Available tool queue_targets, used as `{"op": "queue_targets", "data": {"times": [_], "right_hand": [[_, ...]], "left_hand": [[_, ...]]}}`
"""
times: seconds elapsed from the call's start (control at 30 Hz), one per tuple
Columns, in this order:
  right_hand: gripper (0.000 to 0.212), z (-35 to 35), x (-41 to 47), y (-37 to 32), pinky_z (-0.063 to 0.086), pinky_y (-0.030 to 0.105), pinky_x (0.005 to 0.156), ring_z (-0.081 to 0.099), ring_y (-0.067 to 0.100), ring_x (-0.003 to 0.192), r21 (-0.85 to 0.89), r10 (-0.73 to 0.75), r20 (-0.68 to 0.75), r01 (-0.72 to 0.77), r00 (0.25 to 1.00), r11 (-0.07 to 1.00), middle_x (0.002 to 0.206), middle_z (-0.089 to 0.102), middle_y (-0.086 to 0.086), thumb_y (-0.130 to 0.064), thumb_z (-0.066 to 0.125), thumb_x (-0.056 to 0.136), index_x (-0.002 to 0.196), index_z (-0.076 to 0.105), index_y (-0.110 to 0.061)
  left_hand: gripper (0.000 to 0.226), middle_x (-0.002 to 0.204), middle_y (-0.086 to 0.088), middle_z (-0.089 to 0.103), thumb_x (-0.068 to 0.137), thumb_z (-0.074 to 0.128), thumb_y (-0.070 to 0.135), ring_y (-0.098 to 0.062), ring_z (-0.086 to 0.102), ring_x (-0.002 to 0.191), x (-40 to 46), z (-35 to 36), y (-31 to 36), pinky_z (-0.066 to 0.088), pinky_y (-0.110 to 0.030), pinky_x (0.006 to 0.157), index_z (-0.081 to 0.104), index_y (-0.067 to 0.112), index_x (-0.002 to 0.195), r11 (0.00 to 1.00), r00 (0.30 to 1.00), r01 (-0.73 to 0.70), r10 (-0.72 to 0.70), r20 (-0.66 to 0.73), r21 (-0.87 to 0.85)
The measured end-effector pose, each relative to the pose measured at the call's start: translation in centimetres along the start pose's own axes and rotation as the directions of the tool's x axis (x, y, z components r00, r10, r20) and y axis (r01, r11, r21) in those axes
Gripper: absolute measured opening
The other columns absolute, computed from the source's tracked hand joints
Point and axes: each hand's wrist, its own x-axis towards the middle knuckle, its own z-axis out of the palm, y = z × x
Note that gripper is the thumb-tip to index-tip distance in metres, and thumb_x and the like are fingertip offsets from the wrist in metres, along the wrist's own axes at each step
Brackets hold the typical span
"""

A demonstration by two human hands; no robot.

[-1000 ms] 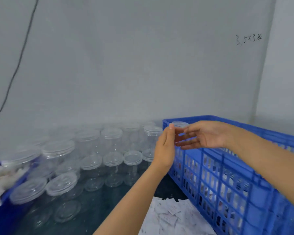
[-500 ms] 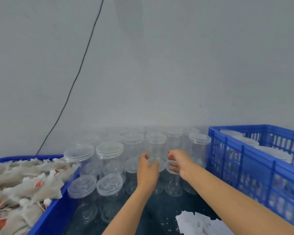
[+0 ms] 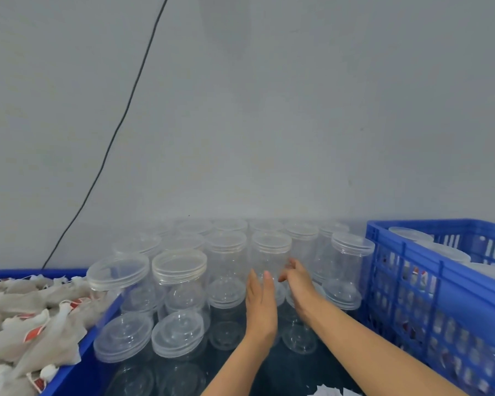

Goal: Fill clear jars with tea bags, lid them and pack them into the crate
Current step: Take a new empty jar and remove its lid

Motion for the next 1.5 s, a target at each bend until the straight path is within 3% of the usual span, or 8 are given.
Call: {"op": "queue_targets", "data": {"times": [0.27,0.43,0.57,0.77,0.93,1.13,1.23,1.5], "right_hand": [[0.081,-1.9,-2.6,-0.4,0.034,0.039,0.102,0.037,0.027,0.13,0.058,-0.025,-0.013,0.026,1.0,0.998,0.147,0.032,0.011,0.006,0.058,0.08,0.147,0.02,-0.019],[0.08,-3.4,-6.8,-1.1,0.041,0.045,0.103,0.05,0.027,0.118,0.149,-0.044,0.061,0.034,0.997,0.988,0.13,0.048,0.011,0.005,0.069,0.074,0.138,0.027,-0.021],[0.062,-3.3,-10.9,-1.4,0.056,0.031,0.057,0.063,0.026,0.094,0.253,0.006,0.15,-0.044,0.989,0.966,0.115,0.058,0.015,0.01,0.067,0.075,0.121,0.038,-0.018],[0.067,-2.1,-15.0,0.2,0.054,0.046,0.085,0.062,0.027,0.103,0.285,0.037,0.271,-0.117,0.962,0.951,0.119,0.061,0.01,0.007,0.067,0.077,0.13,0.04,-0.022],[0.043,-0.3,-18.1,1.8,0.054,0.035,0.06,0.06,0.021,0.074,0.282,0.098,0.447,-0.244,0.889,0.928,0.087,0.067,0.006,-0.009,0.078,0.063,0.102,0.065,-0.019],[0.09,1.1,-19.5,2.9,0.057,0.045,0.081,0.062,0.023,0.102,0.147,0.105,0.409,-0.179,0.907,0.973,0.118,0.058,0.004,-0.06,0.073,0.055,0.131,0.037,-0.028],[0.068,1.6,-19.5,2.1,0.058,0.044,0.083,0.059,0.022,0.108,-0.142,0.02,0.314,0.026,0.949,0.989,0.128,0.052,0.001,-0.069,0.053,0.075,0.129,0.039,-0.03],[0.095,2.7,-20.0,3.0,0.042,0.038,0.092,0.055,0.02,0.108,-0.649,-0.239,0.405,0.462,0.882,0.605,0.121,0.05,-0.005,-0.09,0.004,0.061,0.126,0.04,-0.032]], "left_hand": [[0.063,0.16,0.008,0.004,0.099,0.03,0.053,-0.016,0.008,0.148,-1.7,-0.5,0.8,0.014,-0.045,0.12,-0.002,0.038,0.152,0.997,0.996,-0.077,0.076,0.045,0.022],[0.062,0.131,0.009,0.031,0.102,0.037,0.042,-0.014,0.03,0.133,-4.1,-2.5,1.6,0.024,-0.039,0.117,0.004,0.031,0.153,0.958,0.981,-0.183,0.164,0.101,0.221],[0.088,0.12,0.009,0.026,0.081,0.055,0.024,-0.011,0.029,0.124,-7.4,-4.9,2.1,0.028,-0.026,0.111,0.004,0.033,0.152,0.848,0.952,-0.284,0.197,0.233,0.448],[0.093,0.121,0.01,0.026,0.077,0.076,0.038,-0.006,0.032,0.121,-11.9,-8.7,1.7,0.027,-0.009,0.1,0.01,0.042,0.143,0.702,0.917,-0.398,0.292,0.272,0.591],[0.084,0.123,0.006,0.05,0.064,0.087,0.04,-0.015,0.056,0.112,-13.8,-11.2,1.5,0.048,-0.042,0.098,0.028,0.032,0.124,0.81,0.943,-0.332,0.272,0.192,0.484],[0.092,0.118,0.011,0.052,0.06,0.088,0.041,-0.002,0.057,0.103,-15.3,-14.0,0.2,0.05,-0.026,0.091,0.022,0.033,0.123,0.717,0.965,-0.262,0.2,0.17,0.646],[0.096,0.131,0.009,0.04,0.06,0.083,0.048,-0.012,0.048,0.117,-15.9,-14.9,-0.3,0.045,-0.03,0.097,0.028,0.025,0.136,0.533,0.948,-0.312,0.235,0.216,0.787],[0.077,0.09,0.015,0.051,0.06,0.079,0.053,-0.008,0.055,0.076,-16.2,-15.9,0.3,0.045,-0.021,0.064,0.033,0.026,0.115,0.456,0.935,-0.353,0.159,0.316,0.817]]}}
